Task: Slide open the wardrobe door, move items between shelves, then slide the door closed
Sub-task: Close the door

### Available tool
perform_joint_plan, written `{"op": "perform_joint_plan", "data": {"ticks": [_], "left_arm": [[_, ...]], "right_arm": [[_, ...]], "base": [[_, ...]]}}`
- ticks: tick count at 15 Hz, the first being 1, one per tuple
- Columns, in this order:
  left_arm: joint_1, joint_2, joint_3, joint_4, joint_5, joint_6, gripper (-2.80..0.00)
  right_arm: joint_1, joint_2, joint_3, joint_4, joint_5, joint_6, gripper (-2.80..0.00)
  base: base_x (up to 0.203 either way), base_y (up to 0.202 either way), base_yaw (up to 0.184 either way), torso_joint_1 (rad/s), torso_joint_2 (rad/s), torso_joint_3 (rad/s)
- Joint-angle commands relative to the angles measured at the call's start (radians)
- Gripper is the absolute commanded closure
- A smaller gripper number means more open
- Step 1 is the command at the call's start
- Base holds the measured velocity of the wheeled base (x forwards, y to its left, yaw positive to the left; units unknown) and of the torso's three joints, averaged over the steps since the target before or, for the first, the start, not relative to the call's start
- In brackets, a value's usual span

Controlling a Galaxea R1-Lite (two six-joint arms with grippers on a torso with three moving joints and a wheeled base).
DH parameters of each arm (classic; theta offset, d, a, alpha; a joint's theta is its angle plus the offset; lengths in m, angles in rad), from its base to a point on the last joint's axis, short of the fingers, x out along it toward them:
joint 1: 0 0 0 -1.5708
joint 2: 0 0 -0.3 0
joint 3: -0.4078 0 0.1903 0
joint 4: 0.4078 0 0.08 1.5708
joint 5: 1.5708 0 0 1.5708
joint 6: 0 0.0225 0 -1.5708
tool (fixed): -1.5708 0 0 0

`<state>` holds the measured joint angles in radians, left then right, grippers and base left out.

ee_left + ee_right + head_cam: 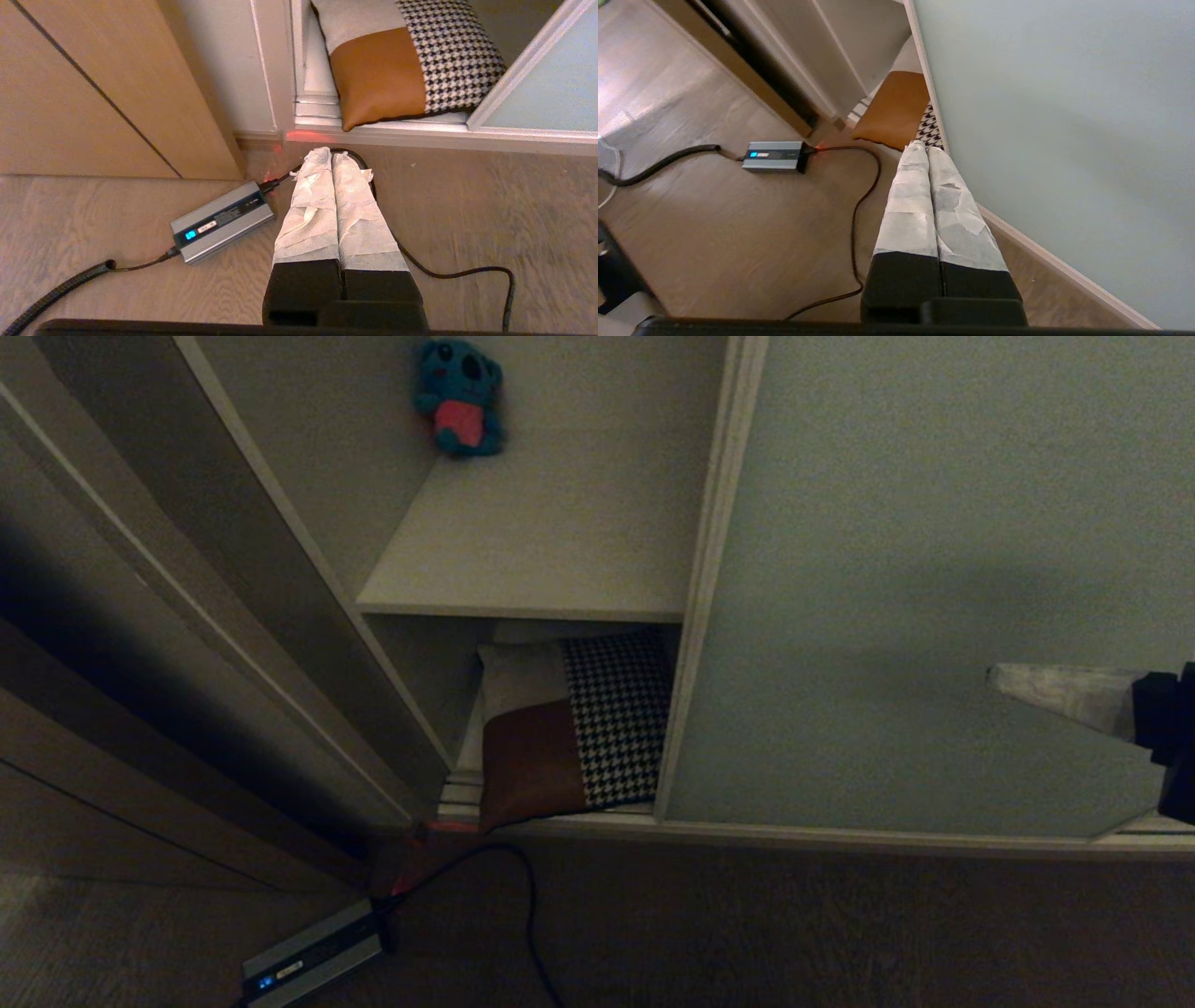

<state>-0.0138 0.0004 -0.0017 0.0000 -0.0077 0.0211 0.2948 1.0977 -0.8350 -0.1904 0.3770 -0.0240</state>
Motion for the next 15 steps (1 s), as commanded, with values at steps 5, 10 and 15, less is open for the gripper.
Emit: {"op": "perform_joint_plan", "data": {"ticks": [5,10,15], "left_arm": [[0.000,0.000,0.000,0.000,0.000,0.000,0.00],[0.000,0.000,0.000,0.000,0.000,0.000,0.00],[0.000,0.000,0.000,0.000,0.000,0.000,0.00]], "right_arm": [[0.046,-0.011,0.031,0.001,0.007,-0.007,0.00],[0.075,0.000,0.040,-0.004,0.008,-0.005,0.00],[-0.052,-0.010,0.029,-0.007,-0.014,0.001,0.00]], "base": [[0.000,0.000,0.000,0.000,0.00,0.000],[0.000,0.000,0.000,0.000,0.00,0.000],[0.000,0.000,0.000,0.000,0.00,0.000]]}}
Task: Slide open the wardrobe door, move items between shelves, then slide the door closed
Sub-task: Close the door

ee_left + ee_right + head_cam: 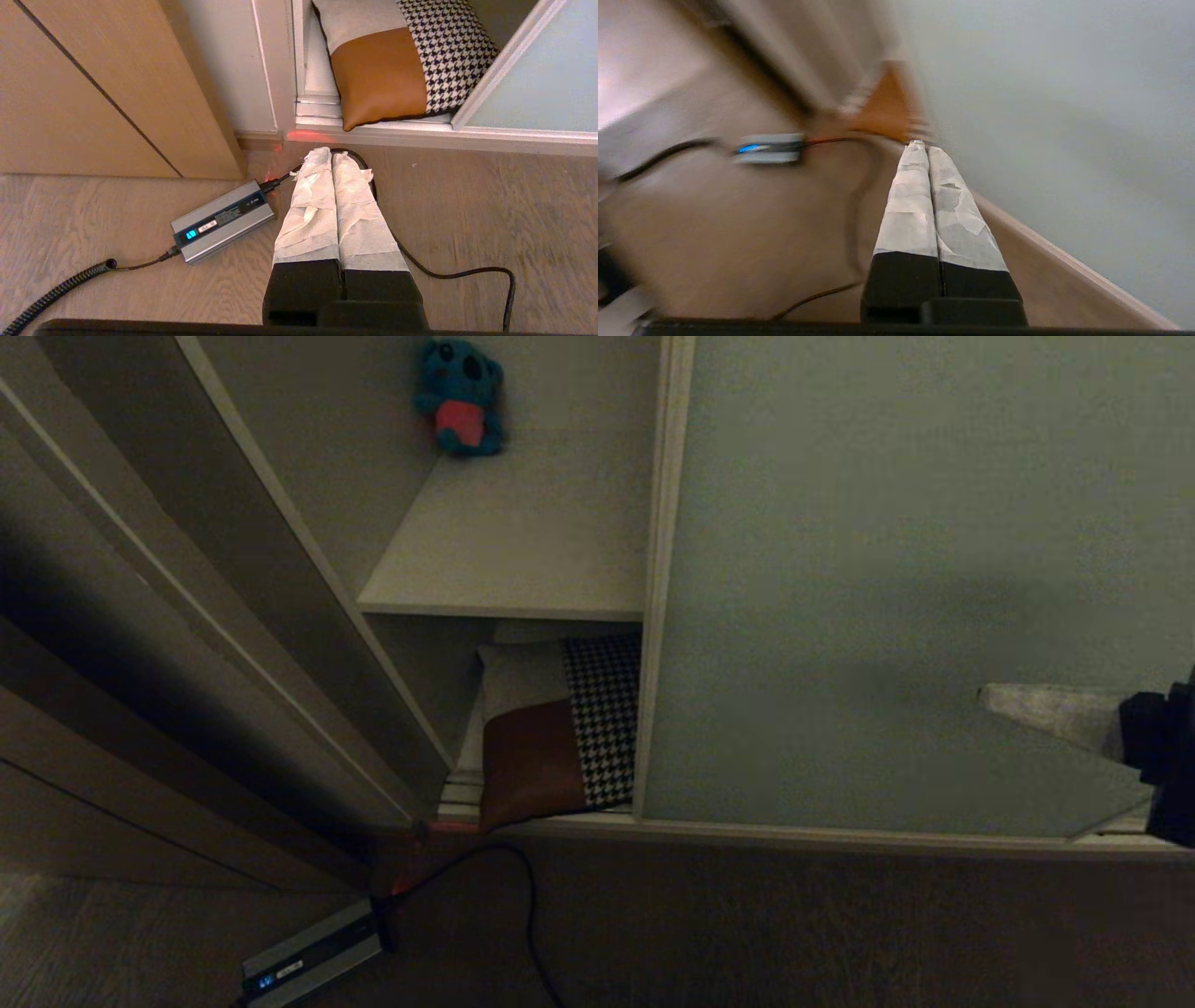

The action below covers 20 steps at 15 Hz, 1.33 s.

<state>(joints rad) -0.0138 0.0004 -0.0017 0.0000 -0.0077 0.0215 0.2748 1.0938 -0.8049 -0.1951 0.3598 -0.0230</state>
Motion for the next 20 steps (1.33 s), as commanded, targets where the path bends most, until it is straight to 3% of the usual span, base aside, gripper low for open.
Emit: {"op": "perform_joint_plan", "data": {"ticks": [1,3,9,12,15,20], "left_arm": [[0.000,0.000,0.000,0.000,0.000,0.000,0.00],[0.000,0.000,0.000,0.000,0.000,0.000,0.00],[0.000,0.000,0.000,0.000,0.000,0.000,0.00],[0.000,0.000,0.000,-0.001,0.000,0.000,0.00],[0.000,0.000,0.000,0.000,0.000,0.000,0.00],[0.000,0.000,0.000,0.000,0.000,0.000,0.00]], "right_arm": [[-0.107,-0.016,0.001,0.003,-0.002,-0.004,0.00],[-0.316,-0.036,0.002,0.023,-0.006,-0.030,0.00],[-1.055,-0.080,0.002,0.207,-0.009,-0.197,0.00],[-1.322,-0.051,0.015,0.265,-0.037,-0.234,0.00],[-1.445,0.086,-0.067,0.290,-0.055,-0.186,0.00],[-1.488,0.365,-0.403,0.287,-0.057,0.001,0.00]], "base": [[0.000,0.000,0.000,0.000,0.00,0.000],[0.000,0.000,0.000,0.000,0.00,0.000],[0.000,0.000,0.000,0.000,0.00,0.000],[0.000,0.000,0.000,0.000,0.00,0.000],[0.000,0.000,0.000,0.000,0.00,0.000],[0.000,0.000,0.000,0.000,0.00,0.000]]}}
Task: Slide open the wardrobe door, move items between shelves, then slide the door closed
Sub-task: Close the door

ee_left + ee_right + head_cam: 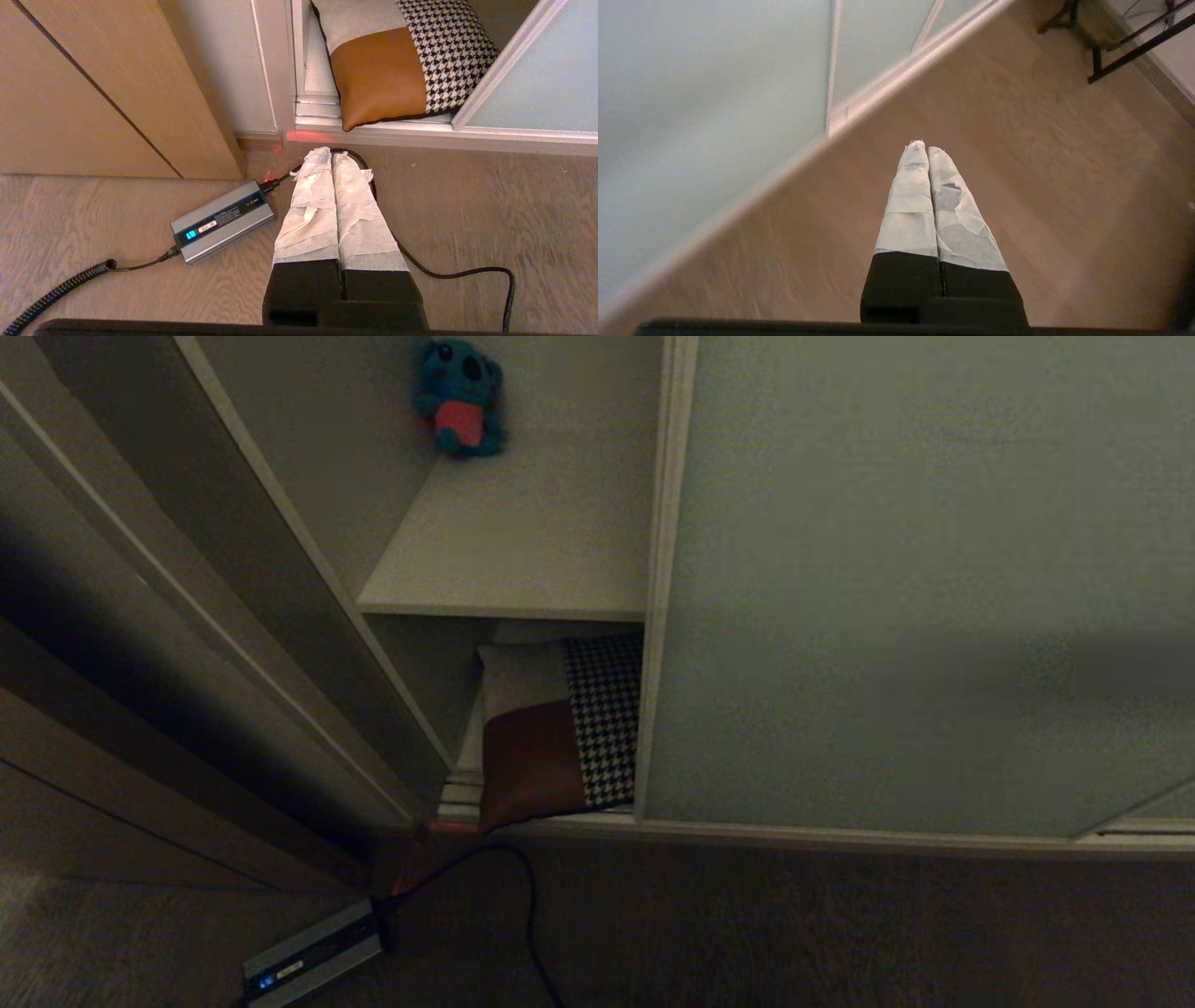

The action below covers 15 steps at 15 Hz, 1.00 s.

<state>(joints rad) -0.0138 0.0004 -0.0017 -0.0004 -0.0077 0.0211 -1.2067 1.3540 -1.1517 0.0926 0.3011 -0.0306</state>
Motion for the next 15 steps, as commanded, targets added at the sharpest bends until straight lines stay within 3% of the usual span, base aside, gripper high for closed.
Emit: {"op": "perform_joint_plan", "data": {"ticks": [1,5,9,12,15], "left_arm": [[0.000,0.000,0.000,0.000,0.000,0.000,0.00],[0.000,0.000,0.000,0.000,0.000,0.000,0.00],[0.000,0.000,0.000,0.000,0.000,0.000,0.00],[0.000,0.000,0.000,0.000,0.000,0.000,0.00],[0.000,0.000,0.000,0.000,0.000,0.000,0.00]], "right_arm": [[-0.014,0.153,-0.120,0.001,0.002,0.026,0.00],[-0.048,0.299,-0.320,-0.006,0.007,0.082,0.00],[-0.043,0.415,-0.409,-0.152,0.016,0.126,0.00],[-0.035,0.472,-0.439,-0.199,0.160,0.181,0.00],[-0.007,0.496,-0.444,-0.205,0.235,0.187,0.00]], "base": [[0.000,0.000,0.000,0.000,0.00,0.000],[0.000,0.000,0.000,0.000,0.00,0.000],[0.000,0.000,0.000,0.000,0.00,0.000],[0.000,0.000,0.000,0.000,0.00,0.000],[0.000,0.000,0.000,0.000,0.00,0.000]]}}
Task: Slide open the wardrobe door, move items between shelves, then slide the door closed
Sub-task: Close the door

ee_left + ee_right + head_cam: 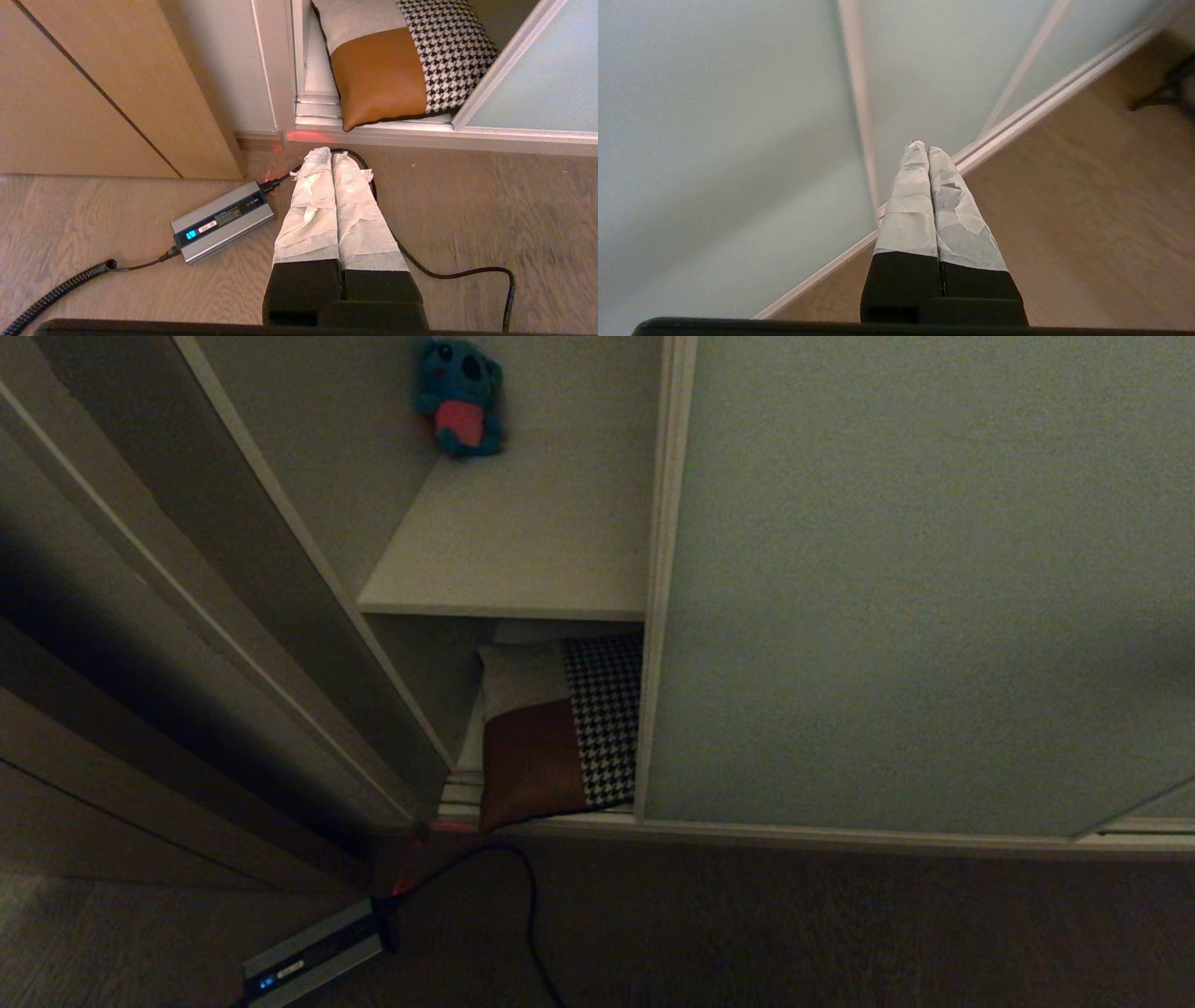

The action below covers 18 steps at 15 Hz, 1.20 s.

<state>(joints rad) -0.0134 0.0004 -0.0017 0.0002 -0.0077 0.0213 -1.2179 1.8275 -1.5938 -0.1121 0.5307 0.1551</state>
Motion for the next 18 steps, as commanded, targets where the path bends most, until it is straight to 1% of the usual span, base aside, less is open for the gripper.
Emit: {"op": "perform_joint_plan", "data": {"ticks": [1,4,7,10,13,18], "left_arm": [[0.000,0.000,0.000,0.000,0.000,0.000,0.00],[0.000,0.000,0.000,0.000,0.000,0.000,0.00],[0.000,0.000,0.000,0.000,0.000,0.000,0.00],[0.000,0.000,0.000,0.000,0.000,0.000,0.00],[0.000,0.000,0.000,0.000,0.000,0.000,0.00],[0.000,0.000,0.000,0.000,0.000,0.000,0.00]], "right_arm": [[0.005,0.042,-0.009,-0.007,0.011,0.000,0.00],[0.008,0.109,-0.064,-0.038,0.024,0.004,0.00],[0.011,0.147,-0.113,-0.070,0.064,0.076,0.00],[0.045,0.190,-0.176,-0.079,0.066,0.139,0.00],[0.071,0.239,-0.231,-0.080,0.062,0.143,0.00],[0.079,0.321,-0.324,-0.101,0.061,0.144,0.00]], "base": [[0.000,0.000,0.000,0.000,0.00,0.000],[0.000,0.000,0.000,0.000,0.00,0.000],[0.000,0.000,0.000,0.000,0.00,0.000],[0.000,0.000,0.000,0.000,0.00,0.000],[0.000,0.000,0.000,0.000,0.00,0.000],[0.000,0.000,0.000,0.000,0.00,0.000]]}}
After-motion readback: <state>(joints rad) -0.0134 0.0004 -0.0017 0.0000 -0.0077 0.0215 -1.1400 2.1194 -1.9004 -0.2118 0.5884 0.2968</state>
